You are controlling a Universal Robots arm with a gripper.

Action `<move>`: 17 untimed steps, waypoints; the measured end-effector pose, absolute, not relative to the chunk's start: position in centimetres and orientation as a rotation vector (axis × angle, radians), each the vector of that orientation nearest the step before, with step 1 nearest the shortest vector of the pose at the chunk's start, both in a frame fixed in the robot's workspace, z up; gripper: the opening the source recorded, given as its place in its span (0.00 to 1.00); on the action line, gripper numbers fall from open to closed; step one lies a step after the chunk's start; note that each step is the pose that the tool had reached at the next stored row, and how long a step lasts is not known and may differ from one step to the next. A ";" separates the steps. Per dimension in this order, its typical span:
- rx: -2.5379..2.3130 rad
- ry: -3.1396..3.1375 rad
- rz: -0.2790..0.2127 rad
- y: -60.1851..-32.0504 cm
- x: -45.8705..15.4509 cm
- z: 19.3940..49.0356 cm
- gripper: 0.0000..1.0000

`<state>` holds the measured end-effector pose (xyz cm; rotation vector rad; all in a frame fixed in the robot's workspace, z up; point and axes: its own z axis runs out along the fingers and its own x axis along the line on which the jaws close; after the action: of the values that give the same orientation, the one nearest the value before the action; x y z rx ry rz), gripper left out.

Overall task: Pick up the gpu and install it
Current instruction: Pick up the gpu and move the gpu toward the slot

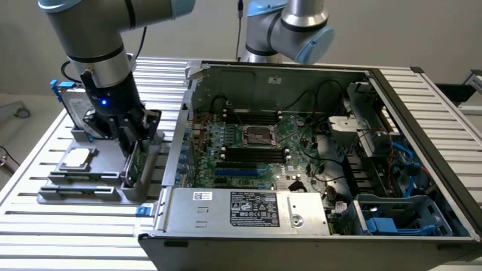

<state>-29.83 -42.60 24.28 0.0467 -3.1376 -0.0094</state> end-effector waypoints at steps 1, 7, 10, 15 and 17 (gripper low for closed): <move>0.047 -3.138 -0.009 -42.6 -29.8 24.3 0.42; 0.047 -3.138 -0.009 -42.6 -29.8 24.3 0.27; 0.047 -3.138 -0.009 -42.6 -29.8 24.3 0.27; 0.047 -3.138 -0.009 -42.6 -29.8 24.3 0.26; 0.047 -3.138 -0.009 -42.6 -29.8 24.3 0.26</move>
<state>-29.83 -42.60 24.28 0.0467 -3.1375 -0.0093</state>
